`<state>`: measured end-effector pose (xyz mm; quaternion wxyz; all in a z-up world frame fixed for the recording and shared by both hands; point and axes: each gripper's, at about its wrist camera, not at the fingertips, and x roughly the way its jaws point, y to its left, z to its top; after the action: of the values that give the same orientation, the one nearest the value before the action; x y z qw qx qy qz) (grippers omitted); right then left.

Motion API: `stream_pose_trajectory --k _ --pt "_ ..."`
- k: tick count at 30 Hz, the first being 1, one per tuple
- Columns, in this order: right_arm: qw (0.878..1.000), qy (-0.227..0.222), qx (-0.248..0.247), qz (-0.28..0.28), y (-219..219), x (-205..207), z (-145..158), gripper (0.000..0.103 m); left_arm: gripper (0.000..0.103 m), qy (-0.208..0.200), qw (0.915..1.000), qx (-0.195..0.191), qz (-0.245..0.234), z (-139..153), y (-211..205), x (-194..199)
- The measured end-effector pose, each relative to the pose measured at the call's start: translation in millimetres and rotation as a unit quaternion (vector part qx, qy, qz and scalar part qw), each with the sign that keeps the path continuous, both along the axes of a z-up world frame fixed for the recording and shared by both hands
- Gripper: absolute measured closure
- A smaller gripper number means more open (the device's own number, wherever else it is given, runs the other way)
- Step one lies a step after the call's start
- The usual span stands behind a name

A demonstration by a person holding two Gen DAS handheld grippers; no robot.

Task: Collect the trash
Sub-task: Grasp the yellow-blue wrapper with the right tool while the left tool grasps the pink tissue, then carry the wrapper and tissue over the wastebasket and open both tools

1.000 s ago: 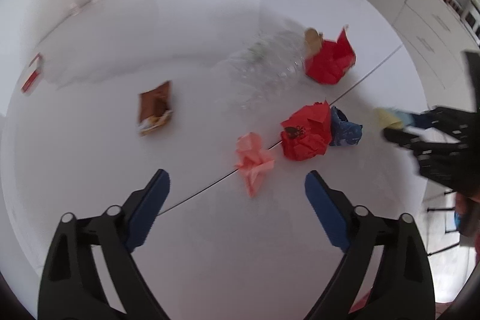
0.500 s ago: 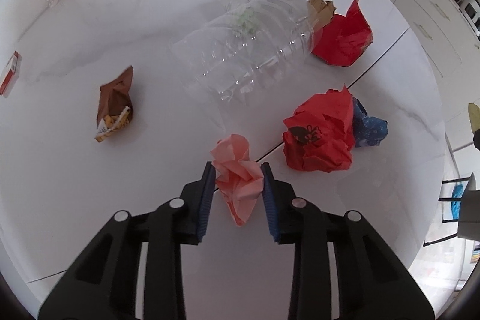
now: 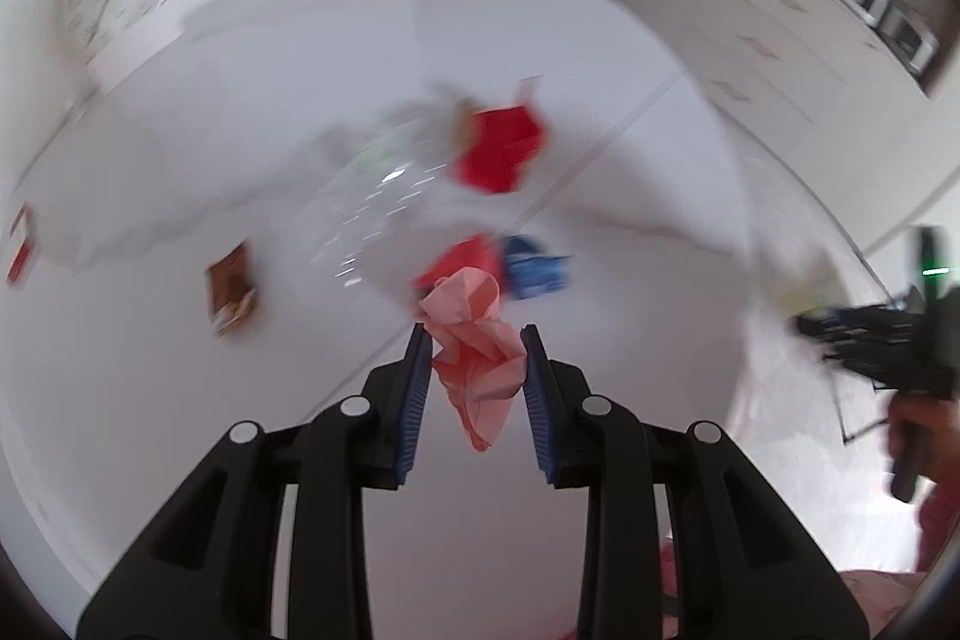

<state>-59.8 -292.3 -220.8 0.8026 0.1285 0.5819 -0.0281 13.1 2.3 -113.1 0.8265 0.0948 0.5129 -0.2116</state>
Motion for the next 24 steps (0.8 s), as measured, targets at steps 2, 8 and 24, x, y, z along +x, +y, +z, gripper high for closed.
stream_pose_trajectory --k 2,8,24 --pt "1.0 0.024 0.007 -0.018 -7.2 -5.6 -25.3 0.063 0.072 0.001 0.9996 -0.011 -0.027 6.5 -18.7 -2.7" --pt "0.993 0.098 0.032 -0.062 -21.6 -22.9 -106.9 0.062 0.072 0.008 0.9954 -0.006 -0.096 6.0 -72.8 -17.4" --pt "0.985 0.064 -0.018 -0.157 -75.3 -98.7 -68.6 0.017 0.065 0.086 0.9661 -0.003 -0.244 -28.8 -201.6 -65.2"
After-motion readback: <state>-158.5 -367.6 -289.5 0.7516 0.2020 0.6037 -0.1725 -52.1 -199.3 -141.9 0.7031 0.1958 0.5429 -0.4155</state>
